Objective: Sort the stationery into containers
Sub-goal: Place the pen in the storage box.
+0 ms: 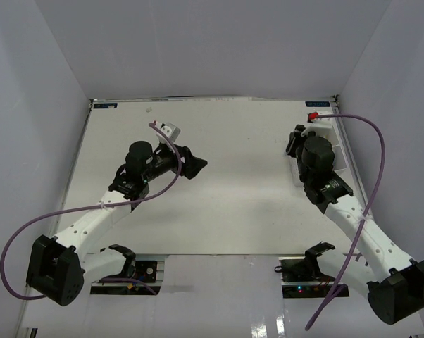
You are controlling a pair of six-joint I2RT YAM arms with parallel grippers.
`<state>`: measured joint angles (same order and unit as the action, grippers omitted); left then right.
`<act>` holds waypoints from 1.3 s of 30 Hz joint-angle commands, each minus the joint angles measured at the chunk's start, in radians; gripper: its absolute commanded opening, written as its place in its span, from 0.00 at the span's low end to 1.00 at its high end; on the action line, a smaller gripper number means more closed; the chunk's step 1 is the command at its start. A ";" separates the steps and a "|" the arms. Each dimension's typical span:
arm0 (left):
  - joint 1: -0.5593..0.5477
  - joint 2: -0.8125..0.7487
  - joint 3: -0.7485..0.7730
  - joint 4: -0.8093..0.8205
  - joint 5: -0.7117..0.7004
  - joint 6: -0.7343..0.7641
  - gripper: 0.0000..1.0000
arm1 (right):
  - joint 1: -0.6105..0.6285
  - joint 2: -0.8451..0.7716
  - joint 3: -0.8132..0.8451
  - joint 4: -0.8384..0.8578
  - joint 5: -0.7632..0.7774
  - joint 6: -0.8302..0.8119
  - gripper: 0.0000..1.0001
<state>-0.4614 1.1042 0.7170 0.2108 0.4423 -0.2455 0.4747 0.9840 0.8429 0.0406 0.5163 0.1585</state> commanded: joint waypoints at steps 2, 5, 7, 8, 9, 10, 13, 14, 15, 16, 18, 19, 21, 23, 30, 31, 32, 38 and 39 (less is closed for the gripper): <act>-0.002 0.028 0.096 -0.198 -0.232 0.009 0.98 | -0.126 -0.054 -0.080 0.156 0.074 -0.082 0.08; -0.002 0.051 0.139 -0.280 -0.327 0.029 0.98 | -0.195 -0.047 -0.099 0.159 0.047 -0.089 0.08; -0.002 0.051 0.145 -0.289 -0.353 0.032 0.98 | -0.223 -0.019 -0.105 0.157 -0.001 -0.100 0.08; -0.002 0.051 0.147 -0.294 -0.359 0.032 0.98 | -0.231 -0.010 -0.114 0.157 -0.010 -0.102 0.08; -0.002 0.046 0.147 -0.294 -0.364 0.034 0.98 | -0.243 -0.001 -0.120 0.157 -0.016 -0.103 0.08; -0.002 0.045 0.147 -0.295 -0.373 0.032 0.98 | -0.248 0.019 -0.128 0.162 -0.036 -0.102 0.08; -0.002 0.040 0.147 -0.298 -0.384 0.040 0.98 | -0.265 0.051 -0.165 0.191 -0.062 -0.091 0.08; -0.002 0.039 0.145 -0.297 -0.387 0.041 0.98 | -0.271 0.061 -0.180 0.197 -0.068 -0.083 0.08; -0.002 0.037 0.145 -0.297 -0.389 0.043 0.98 | -0.274 0.065 -0.188 0.215 -0.076 -0.080 0.08; -0.002 0.036 0.144 -0.297 -0.390 0.043 0.98 | -0.275 0.076 -0.197 0.226 -0.078 -0.080 0.08; -0.002 0.029 0.142 -0.294 -0.393 0.045 0.98 | -0.280 0.085 -0.231 0.270 -0.079 -0.082 0.08; -0.002 0.025 0.141 -0.292 -0.392 0.045 0.98 | -0.280 0.087 -0.241 0.283 -0.079 -0.082 0.08; -0.002 0.017 0.130 -0.277 -0.395 0.046 0.98 | -0.288 0.105 -0.269 0.306 -0.073 -0.096 0.08; 0.000 -0.004 0.121 -0.258 -0.399 0.048 0.98 | -0.295 0.120 -0.286 0.346 -0.068 -0.103 0.08; -0.002 -0.044 0.095 -0.226 -0.419 0.048 0.98 | -0.306 0.166 -0.360 0.432 -0.079 -0.091 0.08; -0.002 -0.047 0.091 -0.222 -0.419 0.048 0.98 | -0.308 0.168 -0.372 0.436 -0.087 -0.085 0.08; -0.002 -0.050 0.090 -0.220 -0.418 0.048 0.98 | -0.308 0.170 -0.376 0.441 -0.088 -0.083 0.11; -0.002 -0.058 0.085 -0.220 -0.416 0.048 0.98 | -0.308 0.162 -0.396 0.446 -0.111 -0.068 0.50; -0.002 -0.060 0.085 -0.218 -0.418 0.048 0.98 | -0.308 0.138 -0.395 0.437 -0.111 -0.068 0.55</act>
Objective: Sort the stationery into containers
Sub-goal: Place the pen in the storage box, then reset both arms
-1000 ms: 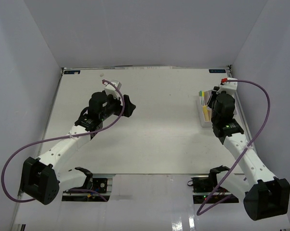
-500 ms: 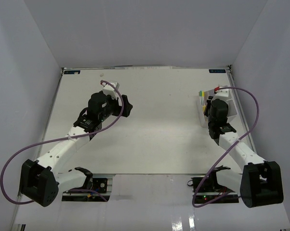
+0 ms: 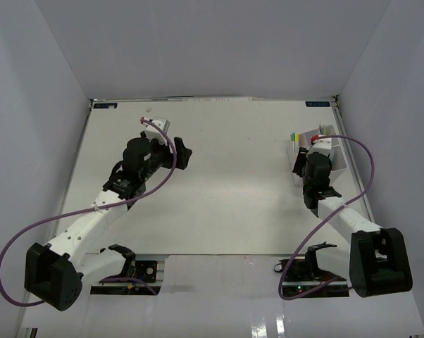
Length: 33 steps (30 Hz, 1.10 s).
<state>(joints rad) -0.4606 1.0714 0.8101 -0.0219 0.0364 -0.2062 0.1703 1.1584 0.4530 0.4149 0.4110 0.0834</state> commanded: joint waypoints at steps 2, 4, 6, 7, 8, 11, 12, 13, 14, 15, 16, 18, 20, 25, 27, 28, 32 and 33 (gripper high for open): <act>-0.003 -0.030 -0.009 0.014 -0.012 0.008 0.98 | -0.003 -0.071 0.013 0.042 -0.015 0.009 0.65; -0.003 -0.034 -0.009 0.014 -0.013 0.008 0.98 | -0.005 -0.130 0.035 -0.008 -0.027 0.004 0.70; -0.003 -0.037 -0.008 0.013 -0.016 0.010 0.98 | -0.003 -0.202 0.079 -0.048 -0.046 -0.008 0.74; -0.003 -0.042 -0.008 0.014 -0.018 0.011 0.98 | -0.003 -0.225 0.096 -0.097 -0.054 -0.013 0.76; -0.001 -0.044 -0.005 0.014 -0.018 0.013 0.98 | -0.003 -0.253 0.114 -0.122 -0.060 -0.017 0.78; -0.003 -0.056 0.003 0.010 -0.023 0.017 0.98 | -0.005 -0.382 0.205 -0.237 -0.093 -0.025 0.83; -0.003 -0.060 0.009 0.005 -0.021 0.024 0.98 | -0.003 -0.409 0.238 -0.258 -0.106 -0.019 0.86; -0.003 -0.074 0.012 -0.001 -0.021 0.028 0.98 | -0.003 -0.437 0.249 -0.284 -0.113 -0.017 0.90; -0.003 -0.085 0.017 -0.007 -0.045 0.031 0.98 | -0.003 -0.497 0.257 -0.294 -0.120 -0.013 0.94; -0.001 -0.097 0.027 -0.015 -0.062 0.043 0.98 | -0.003 -0.528 0.266 -0.304 -0.124 -0.010 0.97; -0.003 -0.128 0.034 -0.032 -0.075 0.048 0.98 | -0.003 -0.557 0.288 -0.318 -0.124 -0.008 0.97; -0.001 -0.159 0.055 -0.059 -0.110 0.059 0.98 | -0.003 -0.641 0.312 -0.372 -0.124 -0.008 0.95; -0.003 -0.201 0.099 -0.114 -0.127 0.076 0.98 | -0.003 -0.722 0.342 -0.413 -0.109 -0.010 0.90; -0.003 -0.306 0.143 -0.217 -0.191 0.087 0.98 | -0.003 -0.882 0.380 -0.522 -0.097 -0.045 0.90; -0.003 -0.359 0.140 -0.246 -0.205 0.085 0.98 | -0.003 -0.917 0.383 -0.579 -0.127 -0.077 0.90; -0.003 -0.376 0.129 -0.256 -0.205 0.076 0.98 | -0.003 -0.960 0.380 -0.594 -0.124 -0.079 0.90; -0.003 -0.455 0.078 -0.294 -0.202 0.051 0.98 | 0.008 -1.080 0.287 -0.622 -0.118 -0.131 0.90; -0.001 -0.479 0.066 -0.315 -0.204 0.045 0.98 | 0.009 -1.100 0.271 -0.640 -0.112 -0.128 0.90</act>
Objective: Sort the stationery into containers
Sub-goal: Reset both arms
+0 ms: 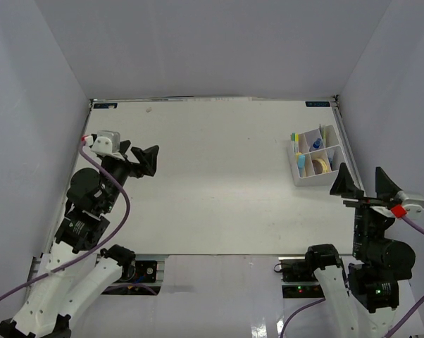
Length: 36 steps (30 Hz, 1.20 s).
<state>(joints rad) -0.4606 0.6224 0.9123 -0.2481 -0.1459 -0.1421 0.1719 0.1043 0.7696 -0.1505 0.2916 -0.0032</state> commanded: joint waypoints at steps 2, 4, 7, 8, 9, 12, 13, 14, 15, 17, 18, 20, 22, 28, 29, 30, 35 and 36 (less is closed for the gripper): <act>-0.003 -0.055 -0.072 -0.115 -0.023 -0.039 0.98 | 0.011 -0.089 -0.082 -0.101 0.000 -0.032 0.90; -0.003 -0.095 -0.117 -0.125 -0.032 -0.050 0.98 | 0.012 -0.141 -0.108 -0.124 -0.031 -0.034 0.90; -0.003 -0.142 -0.165 -0.128 -0.053 -0.068 0.98 | 0.012 -0.186 -0.156 -0.135 -0.039 -0.037 0.90; -0.003 -0.151 -0.191 -0.128 -0.055 -0.073 0.98 | 0.012 -0.193 -0.167 -0.136 -0.035 -0.037 0.90; -0.003 -0.161 -0.205 -0.123 -0.057 -0.080 0.98 | 0.012 -0.213 -0.193 -0.135 -0.035 -0.037 0.90; -0.003 -0.187 -0.260 -0.097 -0.063 -0.083 0.98 | 0.012 -0.242 -0.237 -0.135 -0.043 -0.029 0.90; -0.003 -0.193 -0.273 -0.091 -0.064 -0.083 0.98 | 0.012 -0.248 -0.246 -0.135 -0.040 -0.026 0.90; -0.003 -0.196 -0.286 -0.077 -0.067 -0.085 0.98 | 0.014 -0.253 -0.256 -0.138 -0.040 -0.021 0.90; -0.003 -0.197 -0.309 -0.072 -0.067 -0.085 0.98 | 0.014 -0.262 -0.263 -0.138 -0.043 -0.018 0.90; -0.003 -0.196 -0.329 -0.056 -0.070 -0.088 0.98 | 0.014 -0.270 -0.279 -0.138 -0.049 -0.018 0.90; -0.003 -0.194 -0.342 -0.050 -0.069 -0.093 0.98 | 0.014 -0.275 -0.285 -0.138 -0.046 -0.012 0.90; -0.001 -0.190 -0.351 -0.037 -0.060 -0.099 0.98 | 0.014 -0.278 -0.291 -0.138 -0.045 -0.012 0.90; -0.001 -0.185 -0.351 -0.037 -0.050 -0.097 0.98 | 0.014 -0.279 -0.297 -0.135 -0.046 -0.011 0.90; 0.008 -0.178 -0.362 -0.036 -0.067 -0.085 0.98 | 0.014 -0.278 -0.300 -0.132 -0.046 -0.011 0.90; 0.011 -0.173 -0.363 -0.036 -0.067 -0.085 0.98 | 0.014 -0.278 -0.300 -0.132 -0.048 -0.011 0.90; 0.013 -0.170 -0.362 -0.037 -0.066 -0.086 0.98 | 0.014 -0.276 -0.300 -0.130 -0.048 -0.011 0.90; 0.017 -0.167 -0.362 -0.039 -0.054 -0.088 0.98 | 0.014 -0.273 -0.299 -0.130 -0.055 -0.011 0.90; 0.017 -0.168 -0.362 -0.037 -0.052 -0.088 0.98 | 0.014 -0.273 -0.297 -0.129 -0.055 -0.011 0.90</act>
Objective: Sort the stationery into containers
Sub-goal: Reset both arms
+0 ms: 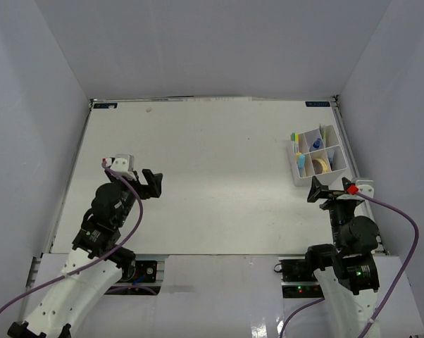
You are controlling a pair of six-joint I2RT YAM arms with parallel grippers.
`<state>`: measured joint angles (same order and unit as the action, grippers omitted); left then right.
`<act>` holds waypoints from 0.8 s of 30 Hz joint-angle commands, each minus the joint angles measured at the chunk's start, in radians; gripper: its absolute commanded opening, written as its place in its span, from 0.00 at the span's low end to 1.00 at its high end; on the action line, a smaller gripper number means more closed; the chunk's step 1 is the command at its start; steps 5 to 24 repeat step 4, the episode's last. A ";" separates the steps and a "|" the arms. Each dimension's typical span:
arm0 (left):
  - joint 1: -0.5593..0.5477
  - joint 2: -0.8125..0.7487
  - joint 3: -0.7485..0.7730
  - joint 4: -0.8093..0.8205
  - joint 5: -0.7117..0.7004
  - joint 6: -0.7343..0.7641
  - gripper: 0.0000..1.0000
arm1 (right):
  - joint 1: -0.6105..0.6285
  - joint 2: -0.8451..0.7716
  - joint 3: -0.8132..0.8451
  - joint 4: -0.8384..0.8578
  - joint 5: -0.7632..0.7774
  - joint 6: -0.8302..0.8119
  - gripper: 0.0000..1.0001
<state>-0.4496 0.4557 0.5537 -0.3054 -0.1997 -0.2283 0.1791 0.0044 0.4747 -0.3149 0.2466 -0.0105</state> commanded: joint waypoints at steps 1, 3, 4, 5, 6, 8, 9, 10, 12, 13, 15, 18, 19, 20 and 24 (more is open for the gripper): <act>0.008 0.000 -0.003 0.020 0.002 -0.002 0.98 | 0.007 -0.173 -0.002 0.034 -0.009 -0.003 0.90; 0.009 0.001 -0.005 0.020 0.008 -0.002 0.98 | 0.007 -0.170 -0.002 0.037 -0.010 -0.003 0.90; 0.009 0.004 -0.003 0.020 0.011 -0.003 0.98 | 0.007 -0.169 -0.001 0.039 -0.016 -0.005 0.90; 0.009 0.004 -0.003 0.020 0.011 -0.003 0.98 | 0.007 -0.169 -0.001 0.039 -0.016 -0.005 0.90; 0.009 0.004 -0.003 0.020 0.011 -0.003 0.98 | 0.007 -0.169 -0.001 0.039 -0.016 -0.005 0.90; 0.009 0.004 -0.003 0.020 0.011 -0.003 0.98 | 0.007 -0.169 -0.001 0.039 -0.016 -0.005 0.90; 0.009 0.004 -0.003 0.020 0.011 -0.003 0.98 | 0.007 -0.169 -0.001 0.039 -0.016 -0.005 0.90; 0.009 0.004 -0.003 0.020 0.011 -0.003 0.98 | 0.007 -0.169 -0.001 0.039 -0.016 -0.005 0.90; 0.009 0.004 -0.003 0.020 0.011 -0.003 0.98 | 0.007 -0.169 -0.001 0.039 -0.016 -0.005 0.90; 0.009 0.004 -0.003 0.020 0.011 -0.003 0.98 | 0.007 -0.169 -0.001 0.039 -0.016 -0.005 0.90; 0.009 0.004 -0.003 0.020 0.011 -0.003 0.98 | 0.007 -0.169 -0.001 0.039 -0.016 -0.005 0.90; 0.009 0.004 -0.003 0.020 0.011 -0.003 0.98 | 0.007 -0.169 -0.001 0.039 -0.016 -0.005 0.90; 0.009 0.004 -0.003 0.020 0.011 -0.003 0.98 | 0.007 -0.169 -0.001 0.039 -0.016 -0.005 0.90; 0.009 0.004 -0.003 0.020 0.011 -0.003 0.98 | 0.007 -0.169 -0.001 0.039 -0.016 -0.005 0.90; 0.009 0.004 -0.003 0.020 0.011 -0.003 0.98 | 0.007 -0.169 -0.001 0.039 -0.016 -0.005 0.90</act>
